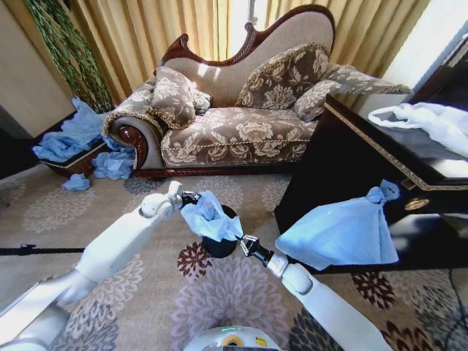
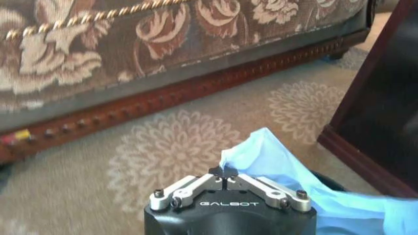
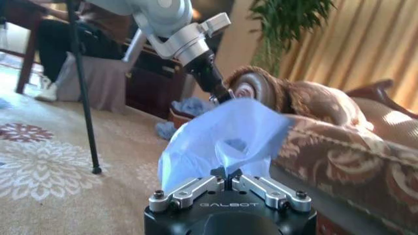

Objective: Place a garbage bag over the trash bin.

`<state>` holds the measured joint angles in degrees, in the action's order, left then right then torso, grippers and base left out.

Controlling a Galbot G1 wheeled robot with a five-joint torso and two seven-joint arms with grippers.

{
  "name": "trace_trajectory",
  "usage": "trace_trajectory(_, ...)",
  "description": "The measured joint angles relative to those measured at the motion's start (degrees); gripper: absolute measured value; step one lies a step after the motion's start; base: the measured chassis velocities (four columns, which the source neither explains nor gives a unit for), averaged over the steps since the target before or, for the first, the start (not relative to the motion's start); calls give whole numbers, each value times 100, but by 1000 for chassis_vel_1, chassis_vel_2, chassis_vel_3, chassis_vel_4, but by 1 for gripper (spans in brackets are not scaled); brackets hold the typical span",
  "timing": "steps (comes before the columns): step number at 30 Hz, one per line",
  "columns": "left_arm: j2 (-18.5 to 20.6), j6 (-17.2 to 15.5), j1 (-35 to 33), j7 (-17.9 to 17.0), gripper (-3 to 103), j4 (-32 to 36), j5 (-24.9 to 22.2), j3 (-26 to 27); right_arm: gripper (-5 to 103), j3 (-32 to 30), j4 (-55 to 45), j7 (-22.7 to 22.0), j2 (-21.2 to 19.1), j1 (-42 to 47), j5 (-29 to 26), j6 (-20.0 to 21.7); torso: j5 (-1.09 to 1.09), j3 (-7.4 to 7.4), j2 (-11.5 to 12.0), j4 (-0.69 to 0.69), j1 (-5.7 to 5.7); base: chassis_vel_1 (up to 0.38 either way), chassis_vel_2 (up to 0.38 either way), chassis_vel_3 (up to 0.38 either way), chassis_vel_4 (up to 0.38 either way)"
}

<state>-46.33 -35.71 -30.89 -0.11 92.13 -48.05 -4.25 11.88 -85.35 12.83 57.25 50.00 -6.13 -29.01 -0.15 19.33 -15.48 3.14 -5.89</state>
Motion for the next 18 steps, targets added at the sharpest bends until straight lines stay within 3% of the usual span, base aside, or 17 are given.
trace_trajectory(6, 1, -151, -390, -581, 0, 435, -351, 273, 0, 264, 64, 54, -69, -387, -19, -74, -1, 0, 0, 1, 0, 0, 0, 0, 0)
trace_trajectory(9, 49, -218, -680, -1225, 0, 811, -586, 514, 0, 402, -79, 72, -158, -518, -9, -42, -1, 0, 0, 1, 0, 0, 0, 0, 0)
trace_trajectory(10, 49, -218, -680, -1225, 0, 811, -586, 514, 0, 402, -79, 72, -158, -518, -9, -42, -1, 0, 0, 1, 0, 0, 0, 0, 0)
trace_trajectory(12, 87, -260, -868, -1622, 0, 1019, -726, 707, 0, 484, -115, 80, -195, -575, -3, -12, -1, 0, 0, 1, 0, 0, 0, 0, 0)
trace_trajectory(18, 89, -269, -931, -2184, 0, 1128, -1004, 858, 0, 514, -29, 118, -159, -735, -3, -16, 0, 0, 0, 0, 0, 0, 0, 0, 0)
